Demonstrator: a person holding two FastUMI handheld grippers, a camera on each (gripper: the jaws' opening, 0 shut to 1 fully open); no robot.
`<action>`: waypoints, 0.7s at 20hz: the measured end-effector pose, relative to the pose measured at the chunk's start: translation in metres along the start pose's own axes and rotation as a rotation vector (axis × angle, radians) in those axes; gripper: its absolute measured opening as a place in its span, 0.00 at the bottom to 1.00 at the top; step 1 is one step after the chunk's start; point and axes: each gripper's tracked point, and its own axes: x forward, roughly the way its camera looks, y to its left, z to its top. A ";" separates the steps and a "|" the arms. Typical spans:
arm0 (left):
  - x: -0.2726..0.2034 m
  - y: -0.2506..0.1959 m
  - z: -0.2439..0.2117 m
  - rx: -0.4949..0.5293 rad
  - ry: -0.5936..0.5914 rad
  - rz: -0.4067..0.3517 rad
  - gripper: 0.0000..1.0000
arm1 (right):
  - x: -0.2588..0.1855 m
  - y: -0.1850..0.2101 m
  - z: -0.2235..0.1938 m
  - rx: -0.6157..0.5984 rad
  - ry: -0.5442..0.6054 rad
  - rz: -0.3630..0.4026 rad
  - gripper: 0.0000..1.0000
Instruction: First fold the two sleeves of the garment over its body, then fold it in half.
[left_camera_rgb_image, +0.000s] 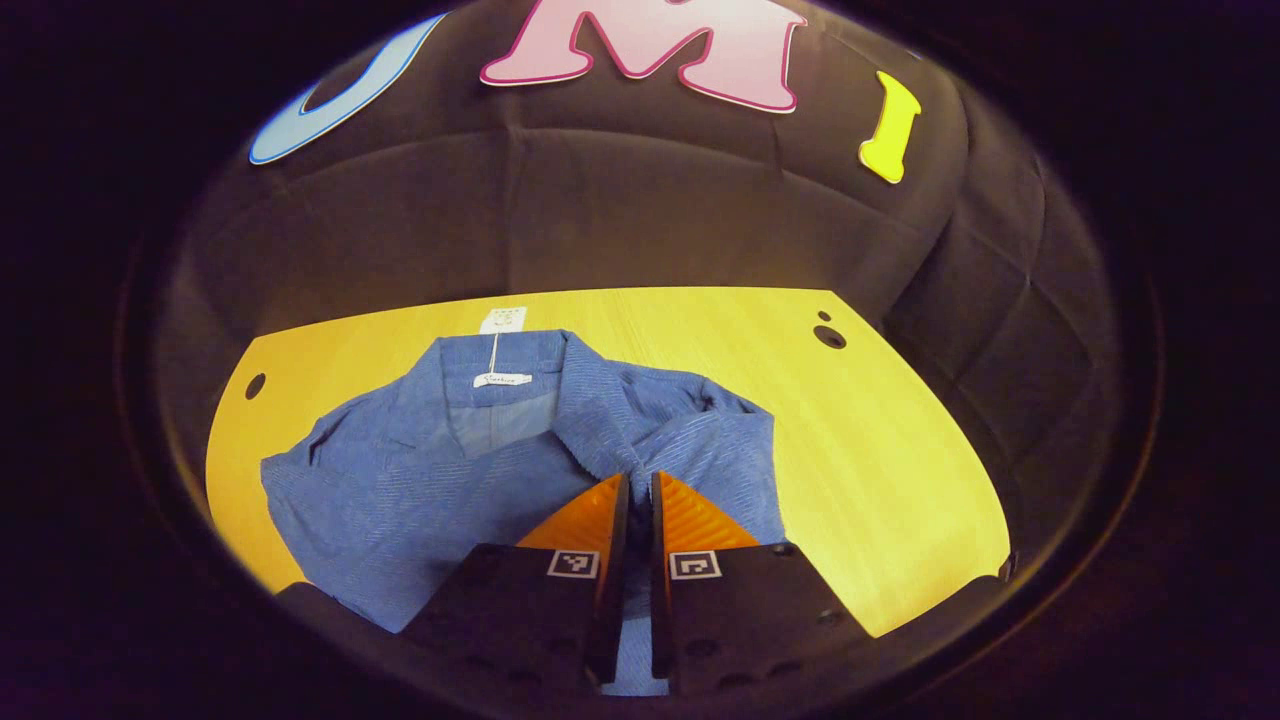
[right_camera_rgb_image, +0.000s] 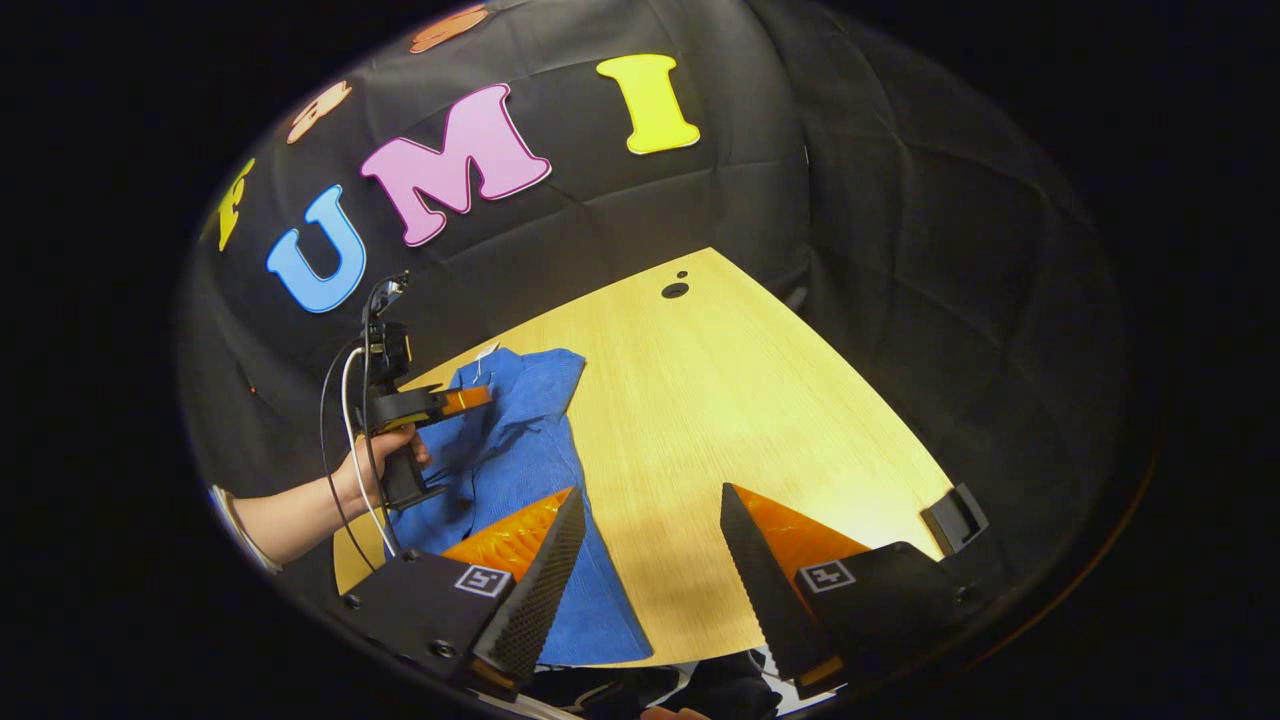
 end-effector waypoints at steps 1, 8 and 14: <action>-0.001 -0.011 0.001 0.005 -0.005 -0.036 0.10 | 0.000 -0.001 0.001 -0.002 -0.001 -0.001 0.79; -0.038 -0.055 0.029 0.031 -0.128 -0.132 0.85 | 0.002 0.006 0.001 -0.017 0.005 0.016 0.79; -0.122 -0.019 0.037 0.011 -0.276 -0.059 0.85 | 0.008 0.028 -0.008 -0.028 0.024 0.062 0.79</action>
